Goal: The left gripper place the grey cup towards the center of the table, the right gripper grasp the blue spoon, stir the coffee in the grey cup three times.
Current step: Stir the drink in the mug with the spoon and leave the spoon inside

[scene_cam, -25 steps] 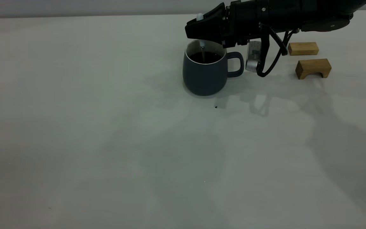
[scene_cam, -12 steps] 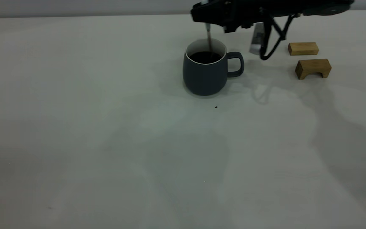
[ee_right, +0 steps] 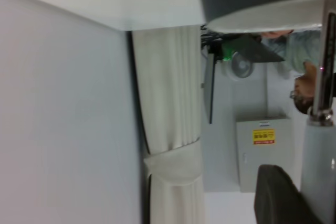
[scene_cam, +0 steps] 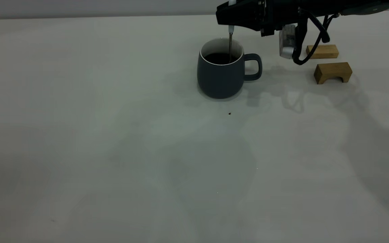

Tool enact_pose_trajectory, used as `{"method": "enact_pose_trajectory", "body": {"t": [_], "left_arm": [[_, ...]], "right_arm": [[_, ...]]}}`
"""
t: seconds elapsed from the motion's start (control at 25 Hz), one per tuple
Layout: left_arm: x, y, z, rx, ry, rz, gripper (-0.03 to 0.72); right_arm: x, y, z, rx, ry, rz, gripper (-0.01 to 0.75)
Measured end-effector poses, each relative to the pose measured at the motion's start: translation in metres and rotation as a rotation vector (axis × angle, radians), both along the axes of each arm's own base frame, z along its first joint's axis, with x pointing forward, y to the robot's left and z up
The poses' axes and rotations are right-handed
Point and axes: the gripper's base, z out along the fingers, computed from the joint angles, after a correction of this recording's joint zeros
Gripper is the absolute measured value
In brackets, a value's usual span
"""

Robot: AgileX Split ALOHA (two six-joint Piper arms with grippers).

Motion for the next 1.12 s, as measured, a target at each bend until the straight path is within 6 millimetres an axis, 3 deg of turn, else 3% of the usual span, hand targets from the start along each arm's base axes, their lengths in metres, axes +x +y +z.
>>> {"method": "enact_pose_trajectory", "body": {"t": [0.4, 0.56, 0.8, 1.12], "left_arm": [[0.0, 0.0, 0.0, 0.0, 0.0, 0.0, 0.585], [0.0, 0.0, 0.0, 0.0, 0.0, 0.0, 0.585], [0.0, 0.0, 0.0, 0.0, 0.0, 0.0, 0.585], [0.0, 0.0, 0.0, 0.0, 0.0, 0.0, 0.585]], "right_arm": [[-0.005, 0.038, 0.002, 0.069, 0.013, -0.008, 0.11], [0.0, 0.032, -0.007, 0.01, -0.012, -0.055, 0.11], [0.006, 0.006, -0.011, -0.055, -0.108, -0.064, 0.109], [-0.015, 0.003, -0.018, -0.017, -0.005, 0.028, 0.109]]}}
